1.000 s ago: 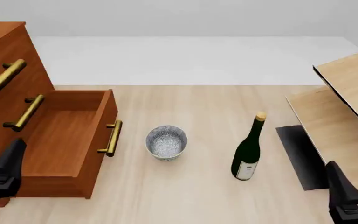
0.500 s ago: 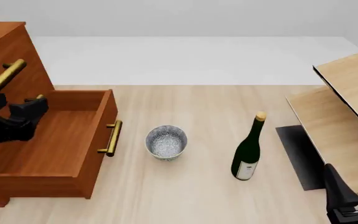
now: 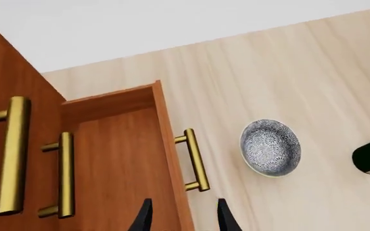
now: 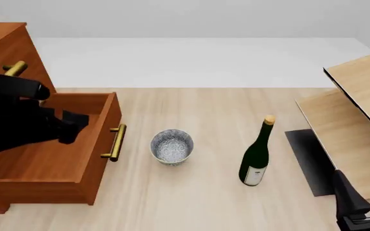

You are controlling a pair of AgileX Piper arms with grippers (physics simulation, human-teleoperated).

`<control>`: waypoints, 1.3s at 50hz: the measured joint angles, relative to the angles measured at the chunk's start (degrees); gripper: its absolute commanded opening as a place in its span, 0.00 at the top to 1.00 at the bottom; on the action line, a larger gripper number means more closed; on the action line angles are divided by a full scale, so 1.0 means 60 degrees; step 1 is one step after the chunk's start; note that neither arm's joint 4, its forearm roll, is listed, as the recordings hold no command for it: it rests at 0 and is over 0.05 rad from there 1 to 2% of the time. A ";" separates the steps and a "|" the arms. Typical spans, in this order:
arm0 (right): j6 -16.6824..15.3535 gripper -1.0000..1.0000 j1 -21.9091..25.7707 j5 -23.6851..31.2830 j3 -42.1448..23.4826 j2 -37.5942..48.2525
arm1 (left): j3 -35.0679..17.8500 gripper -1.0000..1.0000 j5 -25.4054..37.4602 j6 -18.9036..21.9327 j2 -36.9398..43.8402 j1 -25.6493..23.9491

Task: Put the wine bottle in the bottom drawer of the cabinet.

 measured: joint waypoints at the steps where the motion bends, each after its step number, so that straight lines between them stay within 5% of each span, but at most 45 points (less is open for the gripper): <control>1: 0.0001 0.00 0.0003 0.0005 0.0000 0.0000 | -0.0002 0.00 -0.0005 0.0011 0.0073 -0.0025; 65: -0.0032 0.00 -0.0055 0.0271 -0.0004 0.0017 | 0.1912 0.00 -0.2903 -0.0319 0.2614 -0.0270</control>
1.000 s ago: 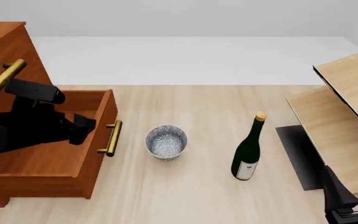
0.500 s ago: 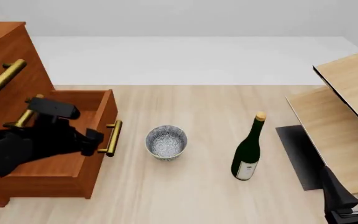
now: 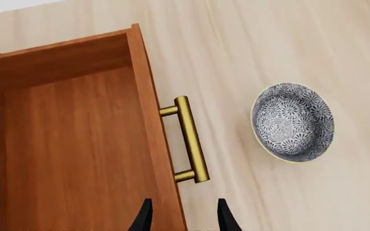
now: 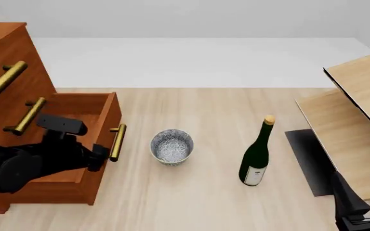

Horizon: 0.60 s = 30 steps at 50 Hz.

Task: Put the wine bottle in the bottom drawer of the cabinet.

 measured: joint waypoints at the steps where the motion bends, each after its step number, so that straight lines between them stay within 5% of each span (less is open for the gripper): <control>1: 0.0000 0.00 0.0000 0.0001 0.0000 0.0000 | 0.0028 0.00 -0.0035 -0.0005 0.0020 -0.0002; 30: -0.0008 0.00 -0.0006 0.0024 0.0000 -0.0008 | 0.0559 0.00 -0.0763 -0.0315 0.0461 -0.0244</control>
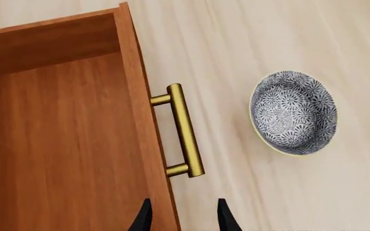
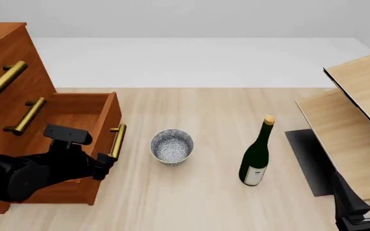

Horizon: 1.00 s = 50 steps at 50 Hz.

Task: Put the wine bottle in the bottom drawer of the cabinet.

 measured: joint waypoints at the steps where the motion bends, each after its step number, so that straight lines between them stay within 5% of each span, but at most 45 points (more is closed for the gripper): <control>1: -0.0001 0.00 0.0000 0.0001 0.0000 -0.0001 | 0.0016 0.00 -0.0026 -0.0018 0.0018 -0.0019; 50: -0.0002 0.00 0.0082 0.0053 0.0003 -0.0024 | 0.0131 0.00 -0.0142 -0.0768 -0.0044 -0.0887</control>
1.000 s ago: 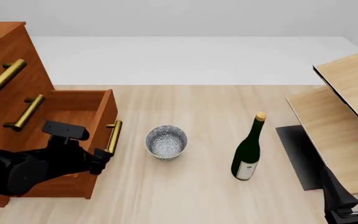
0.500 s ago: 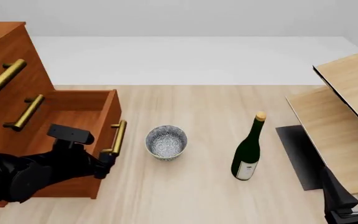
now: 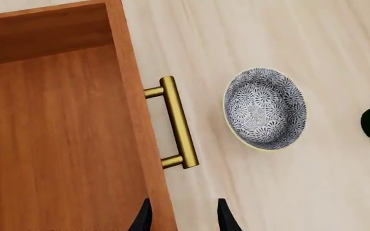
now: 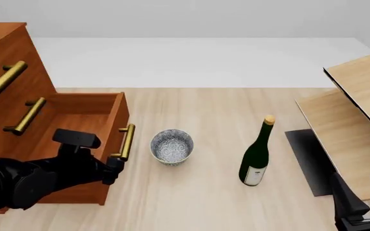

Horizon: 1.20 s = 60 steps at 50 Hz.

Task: Put the wine bottle in the bottom drawer of the cabinet.

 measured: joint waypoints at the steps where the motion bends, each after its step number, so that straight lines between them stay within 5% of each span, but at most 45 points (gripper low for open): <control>1: 0.0001 0.00 0.0001 0.0001 0.0000 0.0001 | -0.0008 0.00 0.0016 -0.0023 -0.0003 -0.0002; 25: 0.0025 0.00 0.0014 0.0014 -0.0002 0.0002 | -0.0202 0.00 0.0940 0.0304 -0.0728 -0.0037; 40: 0.0023 0.00 0.0038 0.0010 0.0001 -0.0001 | -0.1370 0.00 0.2168 0.0953 -0.1901 -0.0156; 60: 0.0015 0.00 0.0052 0.0009 0.0003 -0.0003 | -0.3347 0.00 0.3346 0.0709 -0.2721 -0.0687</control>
